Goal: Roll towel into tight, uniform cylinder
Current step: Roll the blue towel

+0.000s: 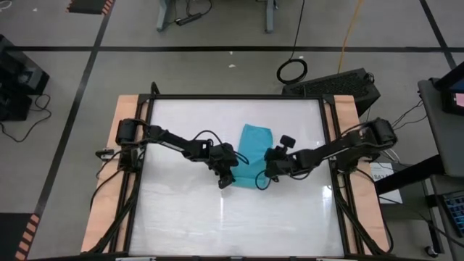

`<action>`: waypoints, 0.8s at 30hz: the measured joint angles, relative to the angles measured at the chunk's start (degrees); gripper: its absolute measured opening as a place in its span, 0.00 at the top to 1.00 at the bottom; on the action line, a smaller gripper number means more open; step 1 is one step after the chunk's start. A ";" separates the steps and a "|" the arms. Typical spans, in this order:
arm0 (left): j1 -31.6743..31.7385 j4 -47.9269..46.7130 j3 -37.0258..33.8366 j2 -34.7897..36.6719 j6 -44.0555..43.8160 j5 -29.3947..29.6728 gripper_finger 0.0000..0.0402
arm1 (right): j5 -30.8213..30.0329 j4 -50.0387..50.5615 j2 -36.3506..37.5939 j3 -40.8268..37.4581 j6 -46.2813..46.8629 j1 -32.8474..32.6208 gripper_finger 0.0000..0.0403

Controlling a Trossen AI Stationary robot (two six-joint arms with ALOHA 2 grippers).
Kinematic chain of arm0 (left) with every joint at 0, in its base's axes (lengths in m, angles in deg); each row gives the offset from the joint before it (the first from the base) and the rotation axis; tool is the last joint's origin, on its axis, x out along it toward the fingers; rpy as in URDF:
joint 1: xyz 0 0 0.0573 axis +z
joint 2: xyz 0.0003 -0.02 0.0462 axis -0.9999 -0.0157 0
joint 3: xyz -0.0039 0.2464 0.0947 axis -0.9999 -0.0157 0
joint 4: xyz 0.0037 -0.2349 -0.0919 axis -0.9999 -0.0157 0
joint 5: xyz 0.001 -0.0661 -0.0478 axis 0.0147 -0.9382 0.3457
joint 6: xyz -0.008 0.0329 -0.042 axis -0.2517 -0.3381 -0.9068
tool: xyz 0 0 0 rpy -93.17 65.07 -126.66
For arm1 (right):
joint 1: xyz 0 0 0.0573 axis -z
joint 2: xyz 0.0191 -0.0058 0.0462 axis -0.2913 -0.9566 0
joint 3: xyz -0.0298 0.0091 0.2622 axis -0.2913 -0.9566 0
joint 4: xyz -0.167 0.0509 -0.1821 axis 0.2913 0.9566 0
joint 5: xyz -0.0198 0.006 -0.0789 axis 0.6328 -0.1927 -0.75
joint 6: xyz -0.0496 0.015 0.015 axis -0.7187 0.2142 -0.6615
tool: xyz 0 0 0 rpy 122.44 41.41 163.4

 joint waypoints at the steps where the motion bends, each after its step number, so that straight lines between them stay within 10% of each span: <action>1: 0.02 0.07 -0.02 0.00 -0.04 -0.09 0.95 | -0.14 1.59 1.40 0.00 0.00 -0.44 0.84; 11: 0.07 1.08 -0.13 -0.11 -1.44 -1.65 0.95 | 7.17 -3.15 12.74 0.07 -8.40 -13.91 0.84; 24: -0.02 2.20 -0.17 -0.20 -1.44 -2.76 0.95 | -1.63 -21.14 -4.69 0.13 -11.95 -26.35 0.60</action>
